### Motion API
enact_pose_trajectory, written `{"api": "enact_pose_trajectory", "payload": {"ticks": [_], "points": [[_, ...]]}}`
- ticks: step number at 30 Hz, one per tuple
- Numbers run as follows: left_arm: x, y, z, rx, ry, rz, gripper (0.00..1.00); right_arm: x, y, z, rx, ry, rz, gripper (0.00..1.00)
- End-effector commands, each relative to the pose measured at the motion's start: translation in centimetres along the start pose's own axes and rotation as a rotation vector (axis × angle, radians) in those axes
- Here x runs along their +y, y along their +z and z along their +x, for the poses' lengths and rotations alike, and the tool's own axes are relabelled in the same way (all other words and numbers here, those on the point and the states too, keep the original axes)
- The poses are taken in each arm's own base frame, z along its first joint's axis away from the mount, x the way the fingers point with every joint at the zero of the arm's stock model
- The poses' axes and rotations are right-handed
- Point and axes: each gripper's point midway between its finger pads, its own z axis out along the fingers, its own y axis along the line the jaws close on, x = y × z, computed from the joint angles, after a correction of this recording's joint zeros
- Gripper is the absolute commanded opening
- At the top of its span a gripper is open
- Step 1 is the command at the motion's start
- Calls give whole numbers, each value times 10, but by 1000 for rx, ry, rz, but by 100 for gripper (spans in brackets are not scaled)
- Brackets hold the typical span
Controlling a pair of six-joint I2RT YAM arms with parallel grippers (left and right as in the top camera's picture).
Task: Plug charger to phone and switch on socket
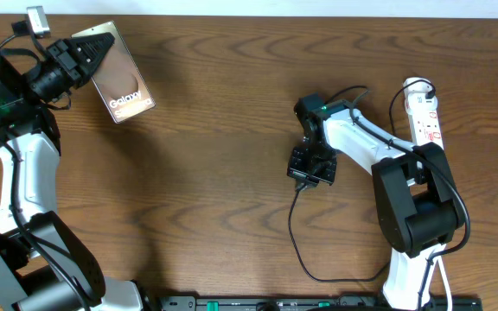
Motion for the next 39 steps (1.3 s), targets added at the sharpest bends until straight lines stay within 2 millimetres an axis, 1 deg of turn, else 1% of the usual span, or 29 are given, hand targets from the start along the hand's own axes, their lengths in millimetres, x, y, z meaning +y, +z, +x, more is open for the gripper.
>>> {"api": "enact_pose_trajectory", "payload": {"ticks": [1, 2, 3, 5, 6, 7, 8, 9, 10, 11, 12, 13, 14, 16, 18, 19, 27, 29, 32, 35, 37, 39], "points": [[-3, 0, 3, 15, 6, 14, 8, -46, 38, -14, -22, 31, 196, 1], [-3, 0, 3, 15, 6, 14, 8, -44, 38, -14, -15, 26, 182, 1], [-3, 0, 3, 15, 6, 14, 7, -36, 38, -12, 11, 0, 129, 1], [-3, 0, 3, 15, 6, 14, 7, -10, 37, -8, 64, -96, -23, 1], [-3, 0, 3, 15, 6, 14, 7, 22, 32, -1, 109, -222, -211, 1], [-3, 0, 3, 15, 6, 14, 7, 44, 25, 5, 132, -314, -350, 1], [-3, 0, 3, 16, 6, 14, 7, 67, 13, 12, 149, -422, -508, 1], [-3, 0, 3, 17, 6, 15, 7, 83, 1, 19, 154, -511, -631, 1], [-4, 0, 4, 21, 6, 18, 7, 92, -5, 22, 155, -559, -697, 1], [-5, 0, 5, 30, 6, 24, 8, 110, -24, 33, 152, -681, -859, 1], [-6, 1, 8, 42, 7, 32, 7, 123, -40, 42, 141, -786, -995, 1], [-7, 2, 9, 48, 7, 36, 7, 127, -46, 45, 136, -822, -1042, 1], [-10, 5, 13, 66, 8, 49, 7, 137, -65, 55, 114, -934, -1182, 1], [-13, 9, 18, 83, 11, 60, 7, 145, -80, 62, 98, -1017, -1286, 1], [-16, 14, 22, 97, 12, 69, 7, 150, -88, 66, 87, -1076, -1340, 1], [-18, 18, 25, 108, 16, 77, 7, 155, -88, 68, 75, -1112, -1345, 1], [-31, 40, 45, 167, 54, 119, 7, 182, -94, 81, 58, -1241, -1359, 1], [-34, 45, 50, 181, 67, 131, 7, 192, -101, 86, 58, -1276, -1364, 1], [-37, 50, 54, 188, 74, 136, 7, 202, -111, 90, 45, -1312, -1371, 1], [-38, 54, 55, 185, 74, 133, 7, 212, -128, 98, 19, -1369, -1383, 1], [-38, 56, 55, 180, 74, 129, 7, 220, -140, 101, -12, -1374, -1388, 1], [-38, 58, 55, 177, 74, 127, 7, 223, -149, 103, -43, -1386, -1398, 1]]}}
